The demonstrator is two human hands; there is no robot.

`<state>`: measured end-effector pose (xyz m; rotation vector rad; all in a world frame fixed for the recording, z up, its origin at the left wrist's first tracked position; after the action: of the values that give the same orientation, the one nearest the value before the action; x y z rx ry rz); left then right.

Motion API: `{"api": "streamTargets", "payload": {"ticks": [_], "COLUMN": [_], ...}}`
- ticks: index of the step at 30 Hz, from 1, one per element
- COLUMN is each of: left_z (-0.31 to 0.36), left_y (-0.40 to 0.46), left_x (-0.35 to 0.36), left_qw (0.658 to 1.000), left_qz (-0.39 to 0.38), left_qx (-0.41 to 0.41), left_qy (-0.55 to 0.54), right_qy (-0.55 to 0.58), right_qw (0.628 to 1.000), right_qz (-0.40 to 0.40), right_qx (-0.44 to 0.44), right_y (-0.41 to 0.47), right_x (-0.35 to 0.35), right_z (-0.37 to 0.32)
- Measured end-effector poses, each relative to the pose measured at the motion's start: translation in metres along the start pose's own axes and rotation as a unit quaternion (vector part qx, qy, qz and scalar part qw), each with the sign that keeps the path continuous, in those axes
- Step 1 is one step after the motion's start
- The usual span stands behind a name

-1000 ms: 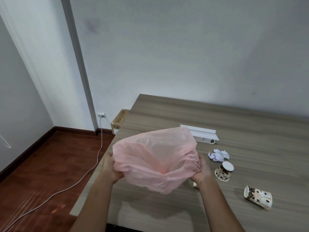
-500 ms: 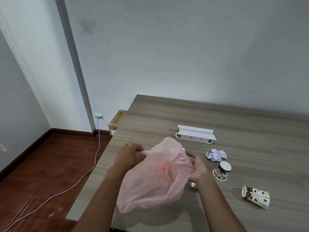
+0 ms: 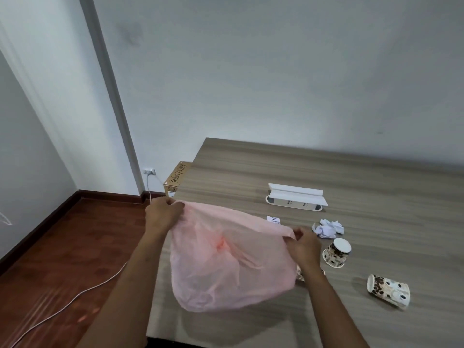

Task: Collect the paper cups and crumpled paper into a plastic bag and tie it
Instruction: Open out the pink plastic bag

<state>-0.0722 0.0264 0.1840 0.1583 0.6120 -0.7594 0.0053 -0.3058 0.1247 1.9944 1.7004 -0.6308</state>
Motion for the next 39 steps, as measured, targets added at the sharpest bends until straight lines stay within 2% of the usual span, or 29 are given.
{"api": "streamTargets", "payload": {"ticks": [5,6,8,10,12,18,23,25,27,29,32,35,37,39], "left_z": [-0.016,-0.02,-0.021,-0.021,-0.022,-0.034,-0.043,-0.042,-0.039,-0.036,-0.033,-0.03,-0.029,-0.033], "left_y": [0.007,0.009,0.009,0.008,0.007,0.013,0.016,0.015,0.012,0.01,0.006,-0.003,-0.007,-0.006], "left_x": [-0.019,-0.022,-0.025,-0.028,-0.03,-0.044,-0.061,-0.061,-0.056,-0.051,-0.044,-0.038,-0.038,-0.036], "left_qw": [0.999,0.999,0.999,0.999,0.999,0.993,0.984,0.984,0.985,0.987,0.99,0.969,0.949,0.931], "left_qz": [0.0,-0.001,0.002,0.021,0.031,0.042,0.024,-0.005,-0.034,-0.054,-0.107,-0.24,-0.303,-0.334], "left_qx": [-0.031,-0.034,-0.034,-0.034,-0.028,-0.004,-0.009,-0.007,-0.01,-0.008,-0.008,-0.044,-0.061,-0.057], "left_qy": [-0.027,-0.022,-0.004,0.002,0.011,0.115,0.174,0.176,0.169,0.148,0.092,0.046,0.061,0.133], "right_qy": [0.134,0.103,0.01,-0.034,-0.073,-0.058,-0.085,-0.121,-0.141,-0.15,-0.132,-0.081,-0.048,-0.038], "right_qw": [0.975,0.979,0.995,0.998,0.993,0.994,0.977,0.979,0.98,0.973,0.981,0.99,0.99,0.988], "right_qz": [-0.152,-0.155,-0.091,-0.043,-0.043,-0.061,-0.092,-0.098,-0.139,-0.169,-0.134,-0.099,-0.119,-0.132], "right_qx": [0.094,0.08,0.027,-0.038,-0.077,-0.07,-0.173,-0.133,-0.019,0.049,0.048,0.051,0.06,0.069], "right_y": [0.021,0.025,0.031,0.032,0.03,0.03,0.038,0.041,0.039,0.037,0.037,0.036,0.037,0.037], "right_x": [-0.013,-0.015,-0.019,-0.02,-0.017,-0.023,-0.031,-0.029,-0.026,-0.021,-0.013,-0.01,-0.007,-0.008], "right_z": [-0.01,-0.011,-0.017,-0.022,-0.02,-0.025,-0.025,-0.025,-0.026,-0.025,-0.024,-0.025,-0.022,-0.022]}}
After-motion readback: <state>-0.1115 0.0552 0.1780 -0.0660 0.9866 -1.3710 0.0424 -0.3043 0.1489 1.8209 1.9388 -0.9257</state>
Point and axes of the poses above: each hand's wrist, its own y-axis towards the middle knuckle, its own x-axis out of the palm, z = x × y, the point moved 2 cm from there along y, towards the middle knuckle, and after that the axes turned 2 degrees about -x, right-handed, at the moved point
